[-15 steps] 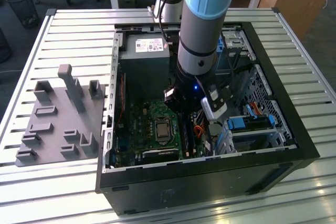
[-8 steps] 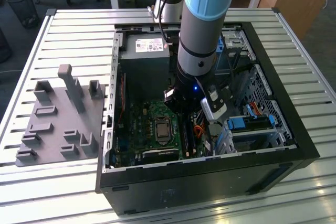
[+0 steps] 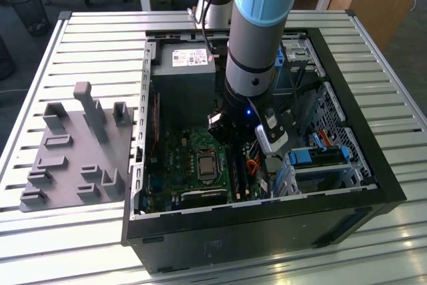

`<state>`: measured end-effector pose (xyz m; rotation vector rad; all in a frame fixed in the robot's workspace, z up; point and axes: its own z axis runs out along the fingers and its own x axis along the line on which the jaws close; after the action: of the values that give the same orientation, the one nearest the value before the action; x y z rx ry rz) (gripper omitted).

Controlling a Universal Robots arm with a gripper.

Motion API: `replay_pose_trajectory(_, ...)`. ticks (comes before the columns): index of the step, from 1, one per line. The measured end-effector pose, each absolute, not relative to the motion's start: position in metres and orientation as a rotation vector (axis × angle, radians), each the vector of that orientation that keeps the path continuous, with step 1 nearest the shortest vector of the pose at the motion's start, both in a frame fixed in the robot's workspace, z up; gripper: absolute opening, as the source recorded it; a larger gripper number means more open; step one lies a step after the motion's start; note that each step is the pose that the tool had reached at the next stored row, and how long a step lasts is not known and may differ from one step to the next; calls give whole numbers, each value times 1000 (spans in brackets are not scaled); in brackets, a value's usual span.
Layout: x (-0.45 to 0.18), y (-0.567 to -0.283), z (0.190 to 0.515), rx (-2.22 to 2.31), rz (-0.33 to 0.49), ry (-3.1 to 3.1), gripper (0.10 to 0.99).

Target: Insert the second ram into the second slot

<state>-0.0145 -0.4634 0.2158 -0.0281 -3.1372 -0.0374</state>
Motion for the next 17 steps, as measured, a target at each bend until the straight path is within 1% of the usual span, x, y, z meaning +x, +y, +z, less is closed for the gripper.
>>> replay_pose_trajectory(12, -14, -463, 226, -28, -38, -3137, 212)
replay_pose_trajectory(13, -14, -463, 226, -28, -38, -3137, 196)
replay_pose_trajectory(14, -14, -463, 226, -28, -38, -3137, 133)
replay_pose_trajectory(15, -15, -463, 226, -28, -38, -3137, 133)
replay_pose_trajectory(16, -15, -463, 226, -28, -37, -3137, 106)
replay_pose_trajectory(17, -15, -463, 226, -28, -37, -3137, 106)
